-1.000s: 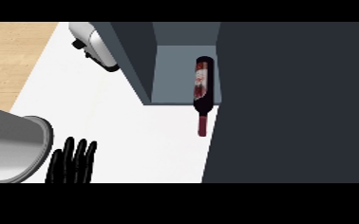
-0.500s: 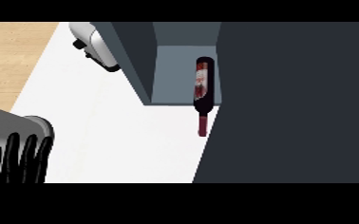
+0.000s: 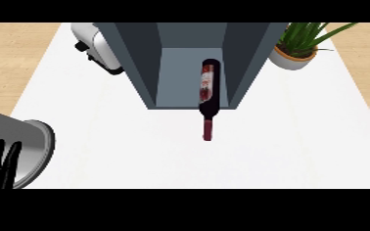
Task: Pick up the wine, place it into the cabinet and close the cabinet
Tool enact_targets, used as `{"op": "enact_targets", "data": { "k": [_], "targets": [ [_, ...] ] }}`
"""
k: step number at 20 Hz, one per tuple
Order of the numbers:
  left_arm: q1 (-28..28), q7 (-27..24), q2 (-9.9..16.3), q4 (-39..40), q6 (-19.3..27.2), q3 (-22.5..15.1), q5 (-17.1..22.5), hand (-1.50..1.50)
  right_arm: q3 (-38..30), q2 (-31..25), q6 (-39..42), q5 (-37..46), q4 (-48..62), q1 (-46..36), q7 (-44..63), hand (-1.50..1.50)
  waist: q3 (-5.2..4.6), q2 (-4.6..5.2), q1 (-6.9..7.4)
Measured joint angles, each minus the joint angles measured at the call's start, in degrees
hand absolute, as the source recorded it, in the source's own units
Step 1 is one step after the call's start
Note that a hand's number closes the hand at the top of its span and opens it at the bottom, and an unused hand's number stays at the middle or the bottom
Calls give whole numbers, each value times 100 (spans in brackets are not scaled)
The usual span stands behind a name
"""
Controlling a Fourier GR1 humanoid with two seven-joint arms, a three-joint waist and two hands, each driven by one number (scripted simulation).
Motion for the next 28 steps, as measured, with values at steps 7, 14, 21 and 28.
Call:
{"op": "enact_targets", "data": {
  "k": [7, 14, 21, 28],
  "targets": [
    [129, 152, 203, 112, -517, 612, 365, -150, 549, -122, -1138, 1128, 5, -528, -63, 150, -3, 2, 6],
    [40, 379, 158, 139, -767, 765, 534, -150, 843, -524, -2047, 1702, 97, -1421, -41, 150, -3, 26, 49],
    [-79, 502, 40, 185, -982, 791, 571, -150, 964, -846, -2786, 1467, 288, -2533, 167, 150, -6, 59, 141],
    [-271, 723, -53, 152, -901, 812, 584, -150, 567, -503, -3384, 706, 1058, -3941, 200, 150, -1, 83, 228]
  ]
}}
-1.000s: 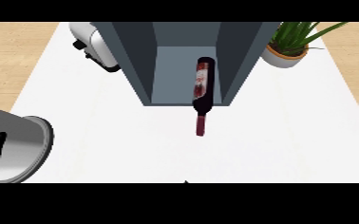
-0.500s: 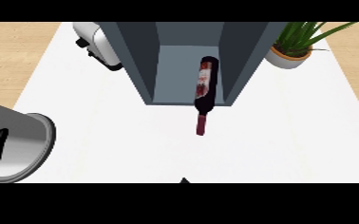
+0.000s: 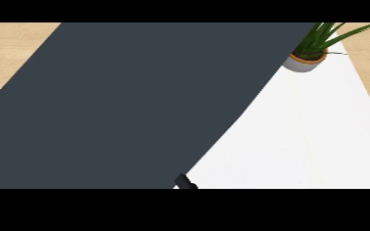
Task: Pick up the wine, place it into the cabinet and close the cabinet
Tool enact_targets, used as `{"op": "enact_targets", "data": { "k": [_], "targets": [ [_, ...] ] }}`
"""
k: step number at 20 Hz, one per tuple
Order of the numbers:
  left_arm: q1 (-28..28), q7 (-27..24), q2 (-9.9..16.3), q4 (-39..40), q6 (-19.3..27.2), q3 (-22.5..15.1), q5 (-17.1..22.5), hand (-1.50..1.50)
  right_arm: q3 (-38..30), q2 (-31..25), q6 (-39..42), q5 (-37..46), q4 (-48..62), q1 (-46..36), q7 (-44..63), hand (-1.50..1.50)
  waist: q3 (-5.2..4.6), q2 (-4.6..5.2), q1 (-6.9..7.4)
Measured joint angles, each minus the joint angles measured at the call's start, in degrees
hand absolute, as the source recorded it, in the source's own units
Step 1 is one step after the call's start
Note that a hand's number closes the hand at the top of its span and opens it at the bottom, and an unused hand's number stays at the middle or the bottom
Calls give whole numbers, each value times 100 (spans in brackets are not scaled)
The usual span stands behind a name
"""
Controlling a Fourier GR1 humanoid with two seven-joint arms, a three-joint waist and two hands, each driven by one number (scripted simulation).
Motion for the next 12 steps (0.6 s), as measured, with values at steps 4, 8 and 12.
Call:
{"op": "enact_targets", "data": {
  "k": [4, 8, 12],
  "targets": [
    [-136, 76, -128, 6, 102, -64, -76, -150, -428, 349, -257, -415, 1096, -1148, -194, 150, 9, 9, 18],
    [-198, 121, -205, 173, 19, 37, -85, -150, -873, 501, -366, -781, 2100, -2105, -426, 150, 7, 7, 0],
    [-199, 196, -302, 110, 78, 35, -151, -150, -1125, 546, -118, -656, 3052, -2642, -835, 150, 8, 5, -38]
  ]
}}
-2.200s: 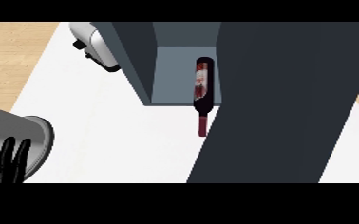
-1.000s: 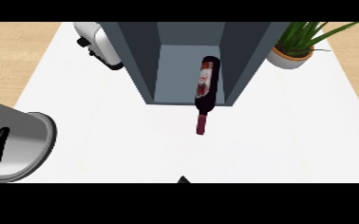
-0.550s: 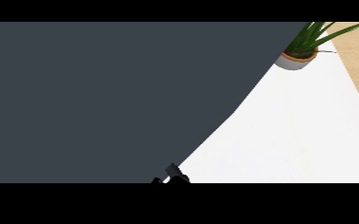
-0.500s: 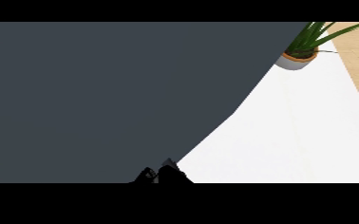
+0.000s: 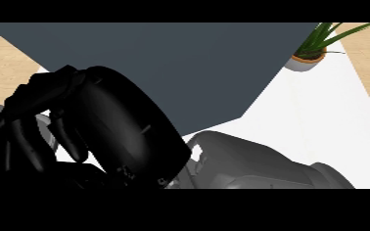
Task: Pick up the wine, place it into the cabinet and close the cabinet
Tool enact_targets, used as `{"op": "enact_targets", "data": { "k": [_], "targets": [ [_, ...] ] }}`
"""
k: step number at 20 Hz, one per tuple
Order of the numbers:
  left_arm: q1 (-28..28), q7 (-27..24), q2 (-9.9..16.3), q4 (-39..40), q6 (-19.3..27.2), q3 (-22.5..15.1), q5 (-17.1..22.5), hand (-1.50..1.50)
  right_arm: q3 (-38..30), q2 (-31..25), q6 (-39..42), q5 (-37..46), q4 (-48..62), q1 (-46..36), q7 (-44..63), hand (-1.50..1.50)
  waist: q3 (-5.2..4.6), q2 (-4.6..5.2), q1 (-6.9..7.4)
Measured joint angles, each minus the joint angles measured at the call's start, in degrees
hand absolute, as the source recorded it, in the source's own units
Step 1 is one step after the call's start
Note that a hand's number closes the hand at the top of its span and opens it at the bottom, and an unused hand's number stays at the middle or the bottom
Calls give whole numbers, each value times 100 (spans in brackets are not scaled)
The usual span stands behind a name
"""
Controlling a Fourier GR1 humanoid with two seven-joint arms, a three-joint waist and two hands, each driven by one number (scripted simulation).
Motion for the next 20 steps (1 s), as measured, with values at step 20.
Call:
{"op": "enact_targets", "data": {
  "k": [20],
  "targets": [
    [-314, 441, -320, 112, 35, 180, -346, -150, -1232, 59, 1689, -356, 2888, -876, -2041, 150, -126, -166, 67]
  ]
}}
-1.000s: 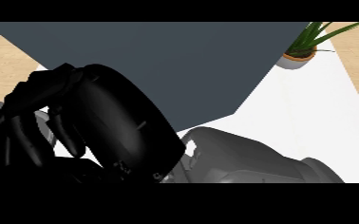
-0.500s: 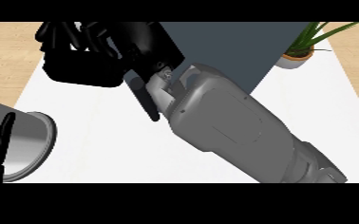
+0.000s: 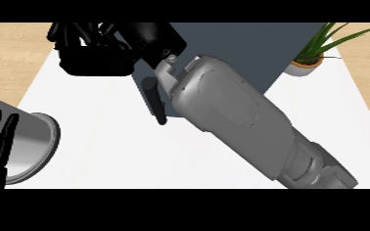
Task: Pick up the wine, place it into the cabinet and close the cabinet
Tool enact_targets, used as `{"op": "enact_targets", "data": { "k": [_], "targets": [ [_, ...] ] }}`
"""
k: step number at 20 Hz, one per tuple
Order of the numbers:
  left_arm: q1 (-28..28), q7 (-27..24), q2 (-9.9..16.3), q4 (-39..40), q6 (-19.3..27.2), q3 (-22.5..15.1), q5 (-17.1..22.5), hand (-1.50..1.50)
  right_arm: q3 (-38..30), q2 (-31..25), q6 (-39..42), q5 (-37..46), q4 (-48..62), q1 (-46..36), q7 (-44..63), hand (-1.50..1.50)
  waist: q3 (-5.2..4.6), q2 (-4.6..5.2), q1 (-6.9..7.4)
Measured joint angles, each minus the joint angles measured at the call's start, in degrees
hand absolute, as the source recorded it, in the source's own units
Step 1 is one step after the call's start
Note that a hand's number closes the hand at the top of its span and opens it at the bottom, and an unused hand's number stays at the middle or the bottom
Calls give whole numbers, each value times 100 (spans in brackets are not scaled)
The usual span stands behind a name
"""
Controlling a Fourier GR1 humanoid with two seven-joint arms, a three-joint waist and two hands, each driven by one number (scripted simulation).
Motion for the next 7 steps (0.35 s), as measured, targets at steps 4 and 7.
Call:
{"op": "enact_targets", "data": {
  "k": [4, 7],
  "targets": [
    [-40, -1, -37, 61, -36, 4, -21, -150, 65, -1, 127, 113, 326, -150, -344, 150, -55, -14, 50],
    [-100, 41, -47, 47, -49, -5, -14, -150, 120, 0, 196, 195, 540, -263, -536, 150, -76, -17, 62]
  ]
}}
